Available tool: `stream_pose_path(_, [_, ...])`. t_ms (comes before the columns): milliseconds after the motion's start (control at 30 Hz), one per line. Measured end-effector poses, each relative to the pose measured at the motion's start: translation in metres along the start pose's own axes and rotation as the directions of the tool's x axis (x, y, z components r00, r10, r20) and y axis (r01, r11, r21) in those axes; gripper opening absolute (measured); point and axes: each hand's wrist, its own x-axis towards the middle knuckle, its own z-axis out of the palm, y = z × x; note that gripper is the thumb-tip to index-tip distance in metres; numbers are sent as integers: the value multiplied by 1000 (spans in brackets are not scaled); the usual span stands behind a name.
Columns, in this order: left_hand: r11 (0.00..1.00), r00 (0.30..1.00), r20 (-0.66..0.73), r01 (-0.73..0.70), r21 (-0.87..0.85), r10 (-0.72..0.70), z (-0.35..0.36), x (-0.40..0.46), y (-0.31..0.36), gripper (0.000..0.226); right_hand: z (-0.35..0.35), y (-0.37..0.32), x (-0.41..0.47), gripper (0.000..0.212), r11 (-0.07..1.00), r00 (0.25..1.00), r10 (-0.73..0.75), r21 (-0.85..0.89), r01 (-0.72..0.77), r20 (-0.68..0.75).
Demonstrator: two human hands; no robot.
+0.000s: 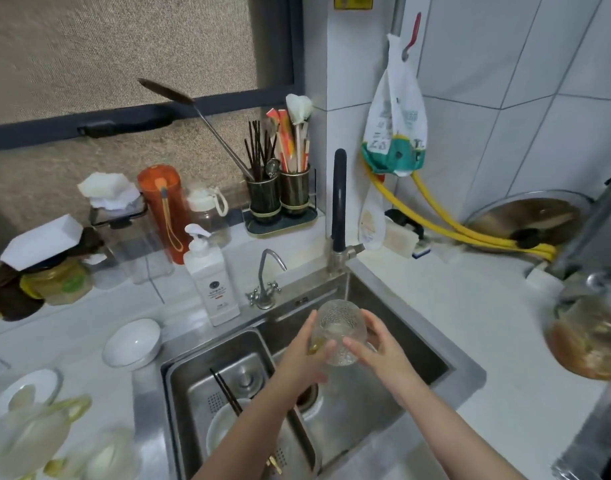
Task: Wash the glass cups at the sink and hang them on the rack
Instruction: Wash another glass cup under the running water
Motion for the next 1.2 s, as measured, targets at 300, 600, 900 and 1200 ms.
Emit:
stream_pose_path(300, [908,982,-111,94,-407,-152,29,30,22,35,-37,-2,58,90,990,985,-11,-139,35,172])
stream_pose_path(600, [821,916,-269,102,-561,-298,50,69,36,35,-59,-6,134,46,942,979,-30,-321,96,202])
stream_pose_path(900, [832,888,-319,114,-542,-330,42,79,32,53,-69,-6,217,66,81,941,-53,-938,337,333])
stream_pose_path(1200, [812,876,-331,108,-574,-350,39,85,32,50,-76,7,260,66,-81,940,41,-936,341,339])
